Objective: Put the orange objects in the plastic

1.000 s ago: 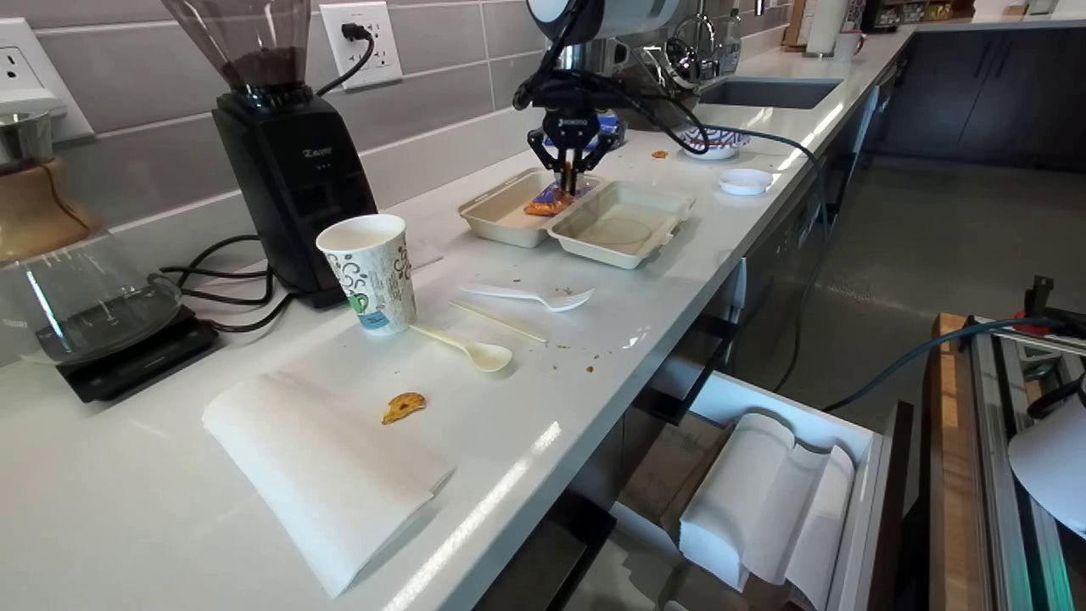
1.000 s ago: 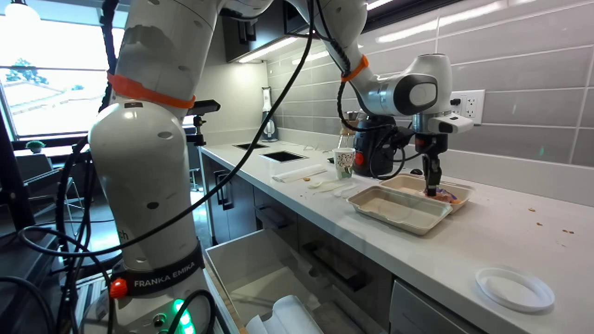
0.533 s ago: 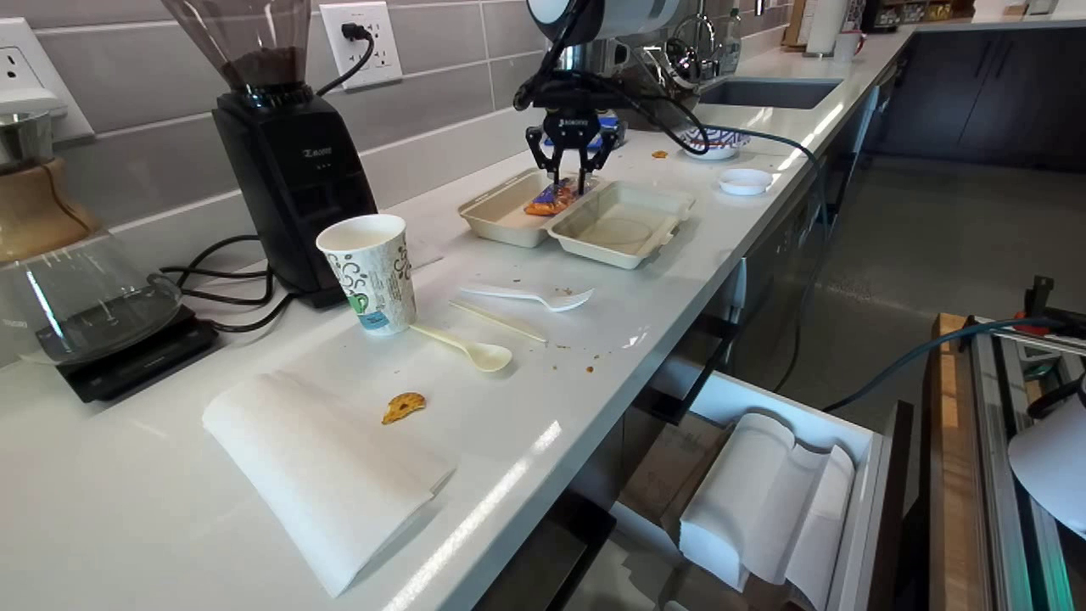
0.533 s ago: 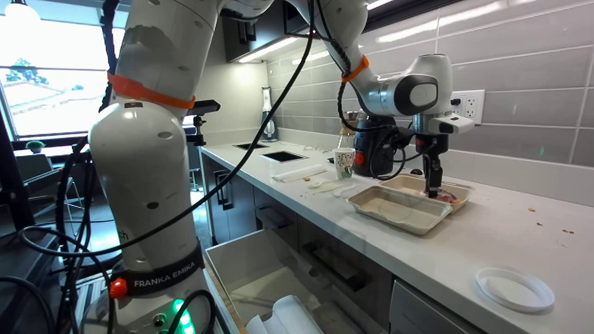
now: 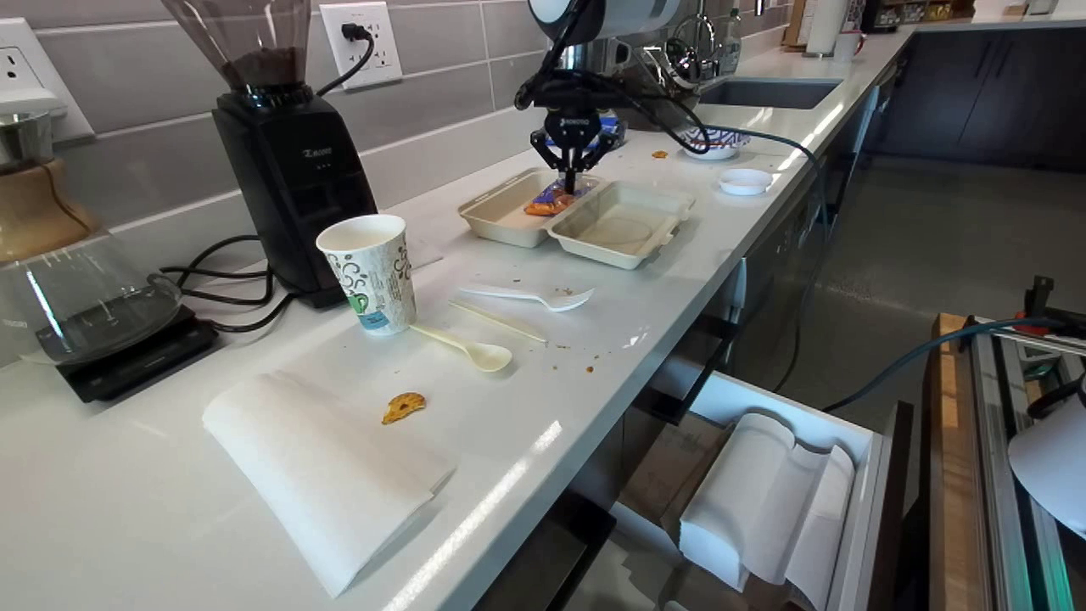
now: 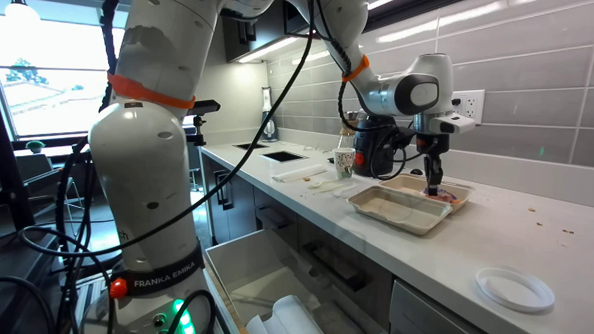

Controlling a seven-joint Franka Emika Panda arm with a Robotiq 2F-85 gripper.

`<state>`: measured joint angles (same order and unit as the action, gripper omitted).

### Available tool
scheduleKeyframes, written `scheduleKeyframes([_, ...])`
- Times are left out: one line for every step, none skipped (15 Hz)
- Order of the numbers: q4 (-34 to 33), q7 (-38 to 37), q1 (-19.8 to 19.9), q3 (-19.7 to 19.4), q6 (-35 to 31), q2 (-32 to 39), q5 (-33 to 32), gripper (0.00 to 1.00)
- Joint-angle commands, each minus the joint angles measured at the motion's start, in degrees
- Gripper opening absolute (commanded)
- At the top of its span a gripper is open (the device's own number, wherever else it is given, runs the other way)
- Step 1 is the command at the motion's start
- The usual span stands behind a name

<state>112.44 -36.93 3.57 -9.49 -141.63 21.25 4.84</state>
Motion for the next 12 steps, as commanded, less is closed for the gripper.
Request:
scheduleKeyframes([0.8, 0.6, -0.4, -0.5, 2.0, -1.8, -0.1, 0.0])
scheduleKeyframes([1.3, 0.6, -0.5, -0.7, 2.2, -2.6, -0.6, 0.0])
scheduleKeyframes([2.0, 1.6, -0.4, -0.6, 2.0, -3.6, -0.8, 0.08])
scheduleKeyframes([2.5, 2.0, -0.5, -0.7, 1.9, -4.3, -1.6, 0.27])
scheduleKeyframes([3.8, 4.0, -0.6, -0.7, 0.3, -5.6, -2.7, 0.32])
scheduleKeyframes([4.4, 6.1, -0.5, -0.6, 0.8, -6.6, -3.8, 0.4])
scheduleKeyframes([5.1, 8.8, -0.3, -0.2, 0.9, -7.7, -4.2, 0.47])
scheduleKeyframes([6.3, 12.8, 0.1, 0.5, 0.7, -9.2, -3.9, 0.54])
scheduleKeyframes([7.6, 15.7, 0.3, 0.8, -0.1, -10.4, -4.2, 0.62])
scheduleKeyframes([9.1, 18.4, 0.3, 1.0, -1.4, -11.8, -4.6, 0.69])
scheduleKeyframes([10.3, 20.9, 0.3, 1.1, -2.3, -12.9, -5.4, 0.78])
scheduleKeyframes([11.3, 23.5, 0.4, 1.3, -3.0, -13.8, -5.9, 0.85])
